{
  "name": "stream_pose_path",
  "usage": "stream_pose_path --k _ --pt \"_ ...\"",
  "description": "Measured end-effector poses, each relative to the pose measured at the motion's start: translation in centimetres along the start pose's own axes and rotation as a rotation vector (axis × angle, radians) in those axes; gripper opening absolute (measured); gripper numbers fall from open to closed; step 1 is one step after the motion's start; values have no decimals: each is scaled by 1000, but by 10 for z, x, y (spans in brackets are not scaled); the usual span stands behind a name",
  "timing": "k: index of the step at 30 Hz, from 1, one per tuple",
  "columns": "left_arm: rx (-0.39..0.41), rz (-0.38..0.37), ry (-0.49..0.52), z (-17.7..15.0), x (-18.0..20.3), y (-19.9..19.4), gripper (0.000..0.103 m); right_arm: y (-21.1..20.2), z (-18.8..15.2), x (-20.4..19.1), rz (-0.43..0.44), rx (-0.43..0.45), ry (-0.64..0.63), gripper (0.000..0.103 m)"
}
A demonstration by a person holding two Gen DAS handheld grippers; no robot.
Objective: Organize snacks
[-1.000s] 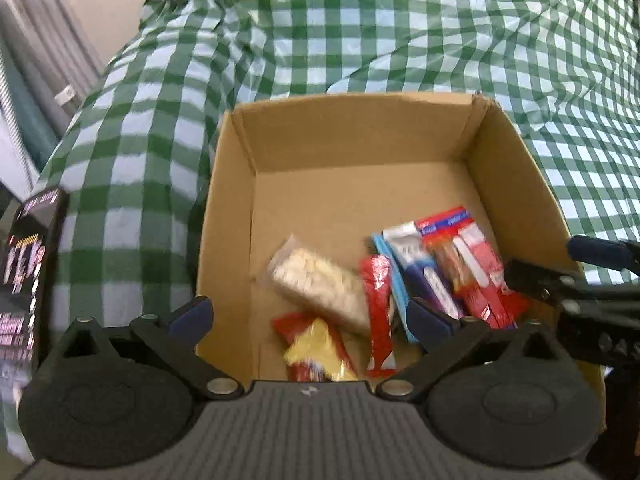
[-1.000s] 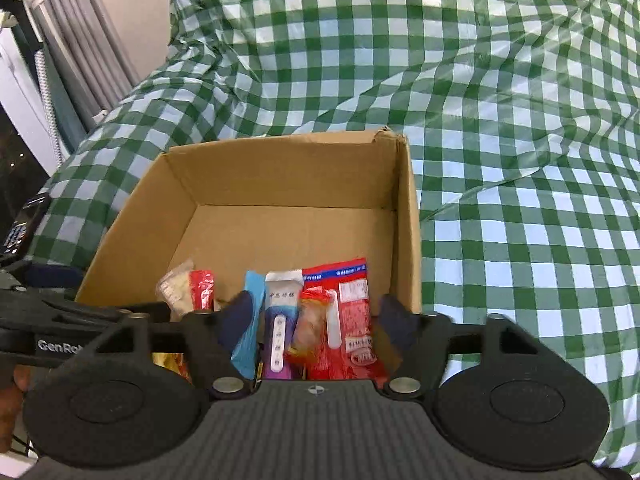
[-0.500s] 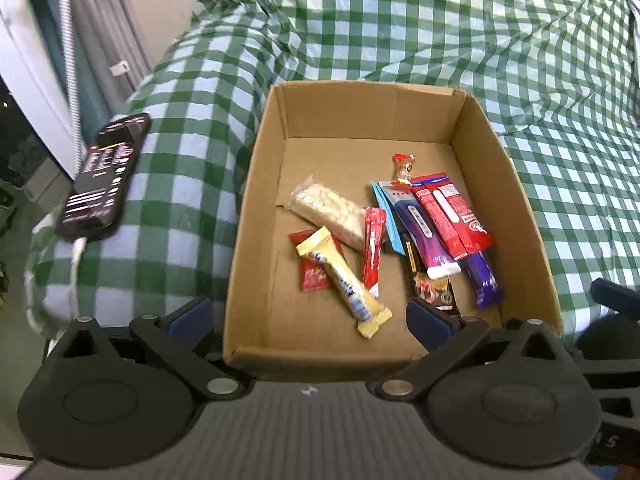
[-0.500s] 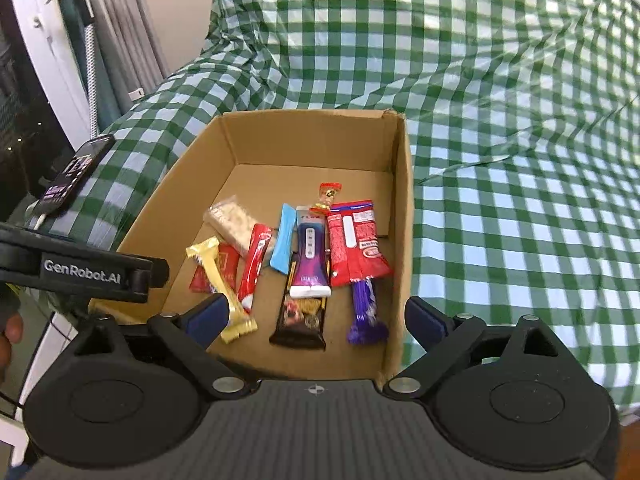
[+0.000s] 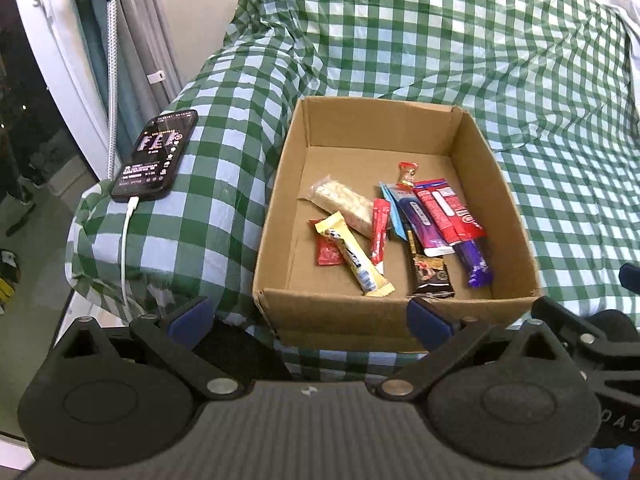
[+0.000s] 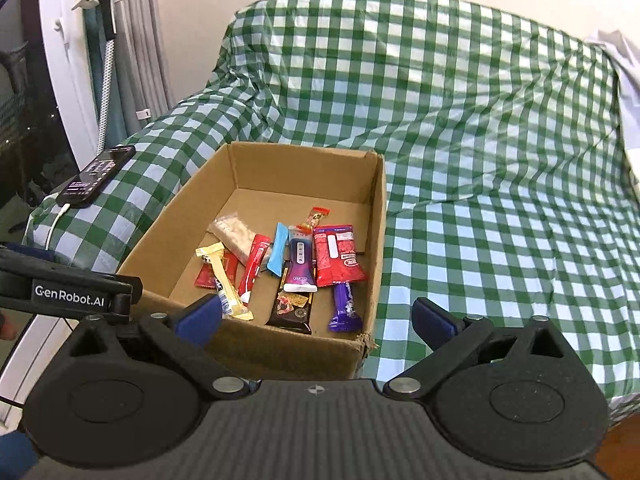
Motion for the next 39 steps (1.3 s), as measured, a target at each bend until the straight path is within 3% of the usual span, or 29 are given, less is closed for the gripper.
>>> stream_pose_path --k 8,13,39 --pt "6 -14 -11 -8 -4 -9 103 -12 -7 -2 -13 25 -4 101" --pt "27 45 -1 -14 -5 -11 103 -15 -9 -4 -11 32 -11 102" --pt "0 36 13 -18 -4 -7 103 -14 -11 -9 -9 25 -28 102"
Point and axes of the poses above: each gripper's, at about its wrist camera, not at the fingertips, and y roughly the way its jaws point, x to its right, z to its top, the point moved 3 cm from there along y, roughly the way its jaws point, and after that the axes turned 12 degrees about -x, right-handed, at the moved point
